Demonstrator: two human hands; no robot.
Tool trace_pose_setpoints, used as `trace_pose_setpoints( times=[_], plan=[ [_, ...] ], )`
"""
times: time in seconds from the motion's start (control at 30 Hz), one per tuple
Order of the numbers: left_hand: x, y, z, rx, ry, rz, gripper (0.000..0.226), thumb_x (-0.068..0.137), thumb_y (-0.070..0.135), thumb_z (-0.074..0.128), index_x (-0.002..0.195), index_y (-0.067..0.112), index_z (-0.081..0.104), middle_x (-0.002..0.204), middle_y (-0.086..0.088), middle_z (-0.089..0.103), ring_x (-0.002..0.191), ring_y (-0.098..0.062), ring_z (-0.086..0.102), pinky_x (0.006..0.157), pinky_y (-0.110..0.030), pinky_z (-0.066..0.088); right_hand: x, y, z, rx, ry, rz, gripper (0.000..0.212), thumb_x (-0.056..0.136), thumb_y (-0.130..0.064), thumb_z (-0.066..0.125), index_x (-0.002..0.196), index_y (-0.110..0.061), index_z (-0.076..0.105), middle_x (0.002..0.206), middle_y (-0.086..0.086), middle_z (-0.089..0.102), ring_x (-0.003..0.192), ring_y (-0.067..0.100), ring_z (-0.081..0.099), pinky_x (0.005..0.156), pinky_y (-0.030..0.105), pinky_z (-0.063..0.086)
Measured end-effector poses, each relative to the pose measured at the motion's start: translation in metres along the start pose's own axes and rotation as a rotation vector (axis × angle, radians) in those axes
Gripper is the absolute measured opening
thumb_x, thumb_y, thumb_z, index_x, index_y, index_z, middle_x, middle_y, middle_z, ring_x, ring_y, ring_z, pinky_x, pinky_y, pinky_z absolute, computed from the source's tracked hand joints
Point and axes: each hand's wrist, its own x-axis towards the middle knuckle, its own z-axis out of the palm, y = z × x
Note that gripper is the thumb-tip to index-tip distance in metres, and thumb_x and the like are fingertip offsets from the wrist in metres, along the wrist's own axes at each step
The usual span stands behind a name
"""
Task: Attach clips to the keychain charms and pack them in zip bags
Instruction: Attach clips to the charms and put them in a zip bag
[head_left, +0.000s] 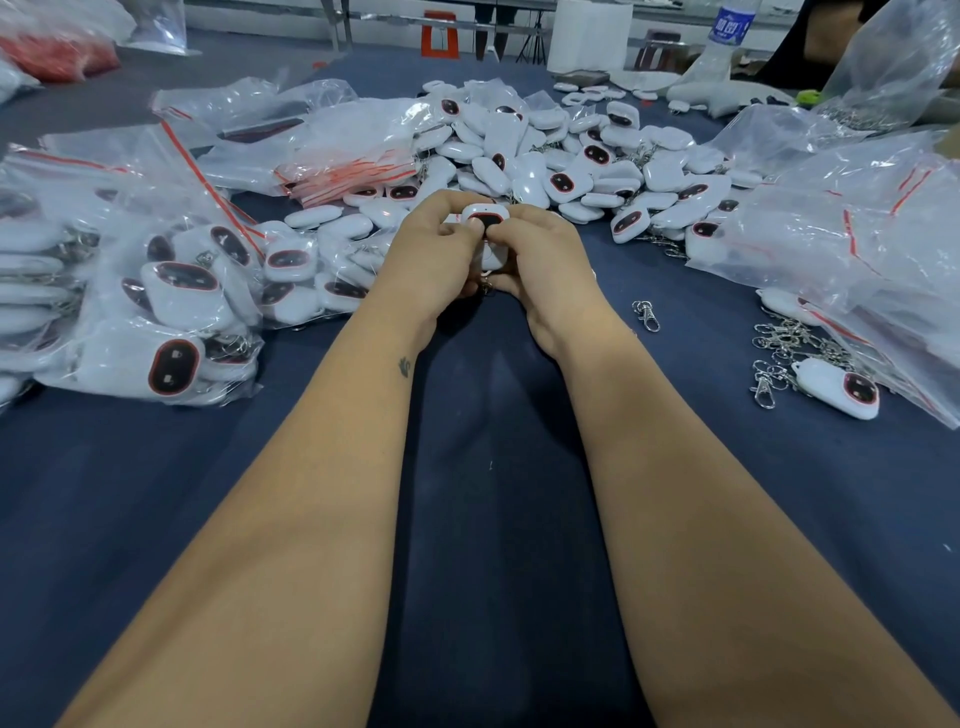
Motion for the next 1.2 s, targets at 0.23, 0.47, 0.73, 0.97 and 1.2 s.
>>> trace_pose_setpoints(
  times=[0.23,0.47,0.73,0.97,1.2],
  plan=[
    [0.0021,-0.0039,0.0045,0.070,0.077,0.021,0.017,0.102,0.015,0.045,0.105,0.025,0.059,0.086,-0.002,0.059,0.064,-0.009,0.053,0.061,-0.026,0.048,-0.0005,-0.0002,0.0009,-0.007,-0.009,-0.003,0.029,0.091,0.001,0.048,0.112,0.002,0.066,0.108,0.024,0.069,0.083,0.022,0.063,0.079,0.039,0.056],
    [0.0034,0.0003,0.0039,-0.066,0.113,-0.025,0.018,0.096,0.014,0.051,0.092,0.027,0.063,0.087,-0.005,0.065,0.060,-0.014,0.058,0.056,-0.028,0.051,-0.0004,-0.0005,0.0011,-0.016,-0.055,-0.006,0.037,0.083,0.007,0.047,0.113,-0.001,0.067,0.091,0.022,0.069,0.073,0.023,0.059,0.076,0.040,0.056],
    [0.0086,0.0026,-0.0020,-0.464,0.231,-0.110,0.009,0.098,0.015,0.056,0.105,0.019,0.055,0.089,-0.008,0.063,0.045,-0.007,0.052,0.053,-0.025,0.054,0.0006,0.0012,-0.0019,-0.062,-0.033,-0.035,0.031,0.090,0.003,0.057,0.121,-0.002,0.059,0.093,0.019,0.065,0.080,0.023,0.060,0.077,0.032,0.053],
    [0.0071,0.0020,-0.0027,-0.419,0.198,-0.086,0.025,0.091,0.005,0.056,0.111,0.019,0.059,0.077,-0.003,0.061,0.042,-0.008,0.049,0.049,-0.022,0.048,0.0003,-0.0027,-0.0050,0.086,0.029,-0.012,0.014,0.100,-0.005,0.050,0.109,-0.010,0.059,0.069,0.004,0.053,0.054,0.011,0.045,0.056,0.022,0.046],
    [0.0063,0.0032,-0.0027,-0.473,0.207,-0.083,0.016,0.093,0.007,0.058,0.104,0.016,0.050,0.081,-0.003,0.061,0.044,-0.009,0.055,0.052,-0.023,0.051,-0.0024,-0.0064,-0.0050,0.104,-0.053,0.031,0.013,0.100,-0.017,0.052,0.089,-0.013,0.059,0.064,0.002,0.056,0.057,0.014,0.054,0.058,0.024,0.050]
  ],
)
